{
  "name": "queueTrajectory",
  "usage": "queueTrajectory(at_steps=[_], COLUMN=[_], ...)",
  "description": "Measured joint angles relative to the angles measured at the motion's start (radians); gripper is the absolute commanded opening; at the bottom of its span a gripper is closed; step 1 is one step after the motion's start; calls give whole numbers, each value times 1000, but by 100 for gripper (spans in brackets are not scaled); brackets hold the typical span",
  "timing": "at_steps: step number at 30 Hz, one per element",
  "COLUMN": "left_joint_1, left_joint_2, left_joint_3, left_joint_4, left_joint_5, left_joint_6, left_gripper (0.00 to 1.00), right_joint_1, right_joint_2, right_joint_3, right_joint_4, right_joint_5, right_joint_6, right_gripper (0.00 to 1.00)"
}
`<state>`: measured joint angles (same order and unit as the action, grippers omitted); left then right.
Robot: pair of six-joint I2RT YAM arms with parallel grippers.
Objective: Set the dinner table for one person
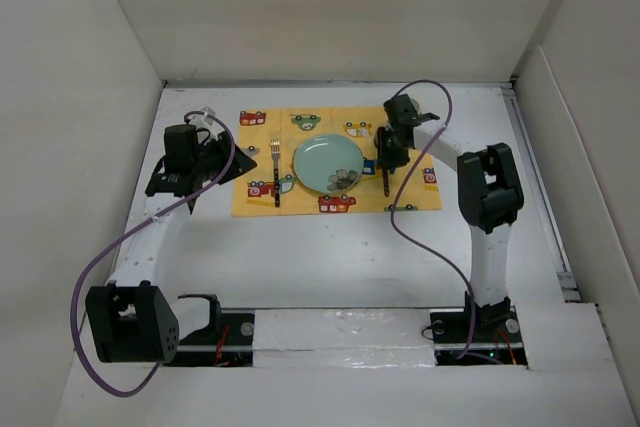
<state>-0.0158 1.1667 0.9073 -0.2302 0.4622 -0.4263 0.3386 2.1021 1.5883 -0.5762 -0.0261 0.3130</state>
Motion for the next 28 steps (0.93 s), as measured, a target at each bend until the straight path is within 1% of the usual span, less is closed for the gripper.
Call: queueTrajectory(at_steps=[2, 3, 5, 7, 8, 10, 12, 14, 15, 18, 20, 21, 24, 26, 28], left_joint_1=[0, 0, 0, -6, -9, -16, -19, -23, -23, -23, -23, -23, -23, -23, -23], left_joint_2=[0, 0, 0, 0, 0, 2, 3, 3, 3, -9, -35, -52, -112, -151, -177], left_joint_3=[0, 0, 2, 9, 13, 34, 75, 133, 172, 304, 381, 422, 529, 568, 571], left_joint_4=[-2, -5, -16, -34, -39, -55, -74, -84, -85, -74, -57, -53, -36, -18, -10], left_joint_5=[-3, -3, -8, -13, -14, -10, -1, 5, 6, -11, -35, -48, -106, -139, -160], left_joint_6=[2, 4, 11, 21, 24, 27, 26, 15, 7, -42, -79, -97, -130, -137, -140], left_gripper=[36, 37, 38, 42, 43, 45, 50, 53, 54, 58, 60, 61, 61, 62, 66], right_joint_1=[3, 3, 8, 9, 10, 10, 6, -5, -15, -64, -105, -124, -141, -141, -142], right_joint_2=[-14, -26, -73, -111, -188, -290, -427, -583, -678, -974, -1107, -1163, -1233, -1219, -1175], right_joint_3=[-2, -2, -2, -2, -1, -1, -2, -17, -43, -128, -169, -178, -172, -165, -165], right_joint_4=[-8, -14, -35, -59, -61, -77, -72, -20, 23, 186, 272, 305, 377, 389, 383], right_joint_5=[-1, -6, -18, -34, -37, -44, -46, -32, -18, 47, 96, 121, 190, 213, 220], right_joint_6=[0, -2, -12, -27, -30, -40, -47, -46, -45, -17, 6, 18, 31, 32, 33], right_gripper=[47, 51, 51, 51, 51, 51, 52, 55, 63, 77, 80, 83, 87, 89, 91])
